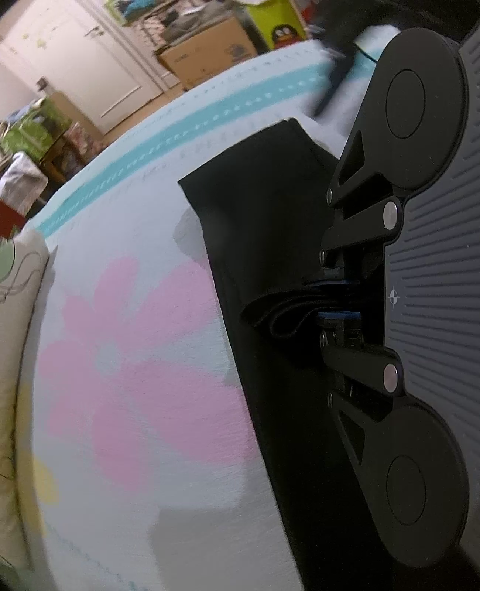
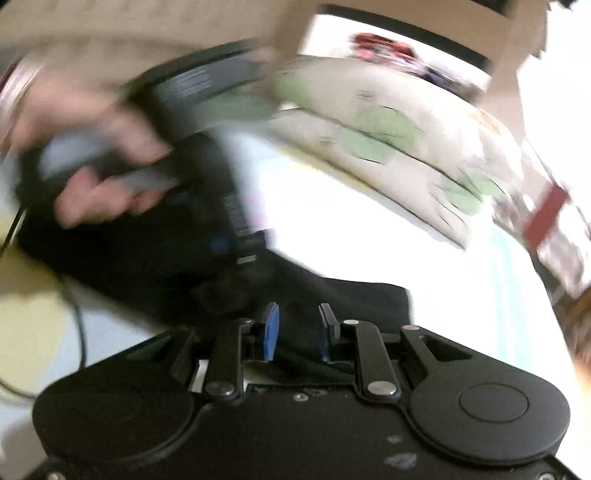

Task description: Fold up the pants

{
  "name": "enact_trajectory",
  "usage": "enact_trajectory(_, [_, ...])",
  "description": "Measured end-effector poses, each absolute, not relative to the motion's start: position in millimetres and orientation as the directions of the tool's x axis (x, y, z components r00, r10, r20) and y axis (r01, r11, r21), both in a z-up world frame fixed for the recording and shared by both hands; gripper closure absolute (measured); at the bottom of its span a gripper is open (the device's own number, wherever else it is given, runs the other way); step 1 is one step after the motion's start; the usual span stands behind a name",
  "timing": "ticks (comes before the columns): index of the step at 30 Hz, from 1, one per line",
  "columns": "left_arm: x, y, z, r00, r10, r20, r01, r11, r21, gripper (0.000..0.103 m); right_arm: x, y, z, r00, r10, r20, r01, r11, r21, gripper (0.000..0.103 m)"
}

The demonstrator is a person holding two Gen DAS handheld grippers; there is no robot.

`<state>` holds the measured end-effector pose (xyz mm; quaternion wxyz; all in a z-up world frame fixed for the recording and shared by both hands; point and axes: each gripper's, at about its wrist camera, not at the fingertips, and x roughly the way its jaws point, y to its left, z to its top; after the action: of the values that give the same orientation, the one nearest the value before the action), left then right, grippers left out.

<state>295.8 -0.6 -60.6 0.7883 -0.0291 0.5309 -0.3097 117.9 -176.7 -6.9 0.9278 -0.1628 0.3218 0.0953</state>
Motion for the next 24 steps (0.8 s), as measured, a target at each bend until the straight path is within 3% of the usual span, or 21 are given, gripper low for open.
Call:
enact_trajectory(1, [295.5, -0.2, -61.5, 0.245, -0.52, -0.818, 0.46, 0.805, -0.374, 0.091, 127.7, -191.6, -2.3, 0.767, 0.056, -0.639, -0.227, 0.956, -0.188, 0.101])
enact_trajectory(8, [294.8, 8.6, -64.0, 0.238, -0.539, -0.808, 0.448, 0.799, -0.401, 0.091, 181.7, -239.2, -10.3, 0.751, -0.037, -0.66, 0.043, 0.999, -0.006, 0.101])
enact_trajectory(13, [296.2, 9.1, -67.2, 0.241, -0.552, -0.798, 0.44, 0.795, -0.417, 0.09, 202.4, -243.1, -54.0, 0.65, -0.085, -0.755, 0.099, 0.995, -0.026, 0.102])
enact_trajectory(20, [294.7, 15.4, -70.3, 0.249, -0.565, -0.786, 0.421, 0.795, -0.438, 0.09, 193.9, -246.9, -44.1, 0.708, -0.148, -0.691, 0.165, 0.985, -0.043, 0.102])
enact_trajectory(24, [293.1, 21.5, -70.7, 0.251, -0.571, -0.782, 0.403, 0.796, -0.452, 0.09, 199.0, -235.8, -44.7, 0.736, -0.094, -0.67, 0.109, 0.994, -0.02, 0.101])
